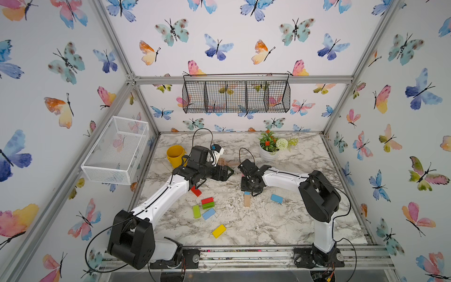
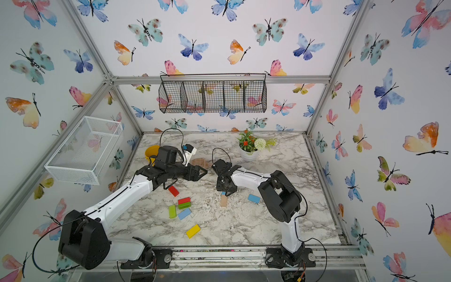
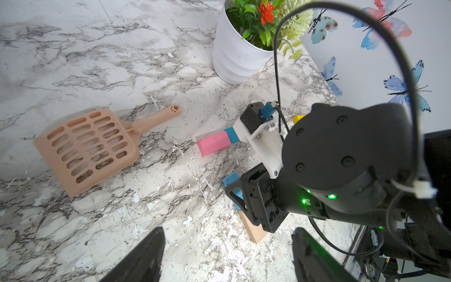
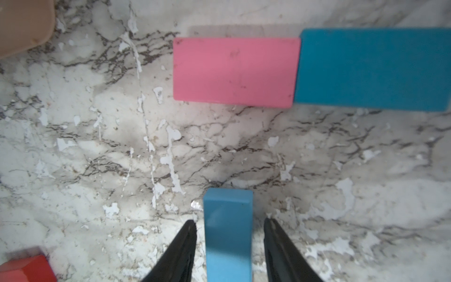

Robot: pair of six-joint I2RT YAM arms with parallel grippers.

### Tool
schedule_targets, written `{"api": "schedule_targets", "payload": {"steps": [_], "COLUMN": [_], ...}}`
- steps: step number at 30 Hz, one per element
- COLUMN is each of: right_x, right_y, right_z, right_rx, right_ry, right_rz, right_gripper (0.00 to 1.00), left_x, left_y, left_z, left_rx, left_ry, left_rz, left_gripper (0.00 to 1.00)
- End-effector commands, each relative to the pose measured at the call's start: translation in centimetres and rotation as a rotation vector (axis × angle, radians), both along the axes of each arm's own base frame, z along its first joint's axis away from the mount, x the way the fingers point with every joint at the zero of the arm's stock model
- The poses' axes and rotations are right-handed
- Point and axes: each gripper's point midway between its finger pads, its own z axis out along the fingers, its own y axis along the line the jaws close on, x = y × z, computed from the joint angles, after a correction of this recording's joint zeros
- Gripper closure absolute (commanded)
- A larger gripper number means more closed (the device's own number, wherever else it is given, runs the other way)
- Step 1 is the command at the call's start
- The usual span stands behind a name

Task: Assemble the letter c with building blocks
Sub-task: Assemble the building block at the center of the board.

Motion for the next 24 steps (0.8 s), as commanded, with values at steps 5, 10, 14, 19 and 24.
{"api": "schedule_targets", "payload": {"steps": [5,10,14,19,24], "right_x": [-0.2,-0.1,-0.5,-1.3,-2.2], "right_y": [-0.1,-1.6,-3.2,-6.3,-10.2], "right_z": [4.0,5.6,6.5,7.3,7.5], "right_rx": [0.054,0.057,0.033,0.014,-0.049], "right_ry": [-0.087,-0.116,-0.116,-0.099,-0.068], "right_rz": [0.025,0.033,0.071,0.13,0.147], "right_gripper": [0.48,0.53,0.54,0.54,0.53], "left_x": [-0.4,-0.2,-0.2,-0.3,-0.4], "left_y": [0.1,0.2,0.2,-0.1,-0.4], "left_z": [0.4,0.3,-0.1,-0.3,0.0], "left_rx": [0.006,0.02,0.026,0.012,-0.005], "left_ry": [-0.01,-0.014,-0.004,0.016,0.021], "left_rz": [-0.004,0.003,0.001,-0.013,-0.025], "left_gripper": [0.18,0.17,0.17,0.17,0.17]}}
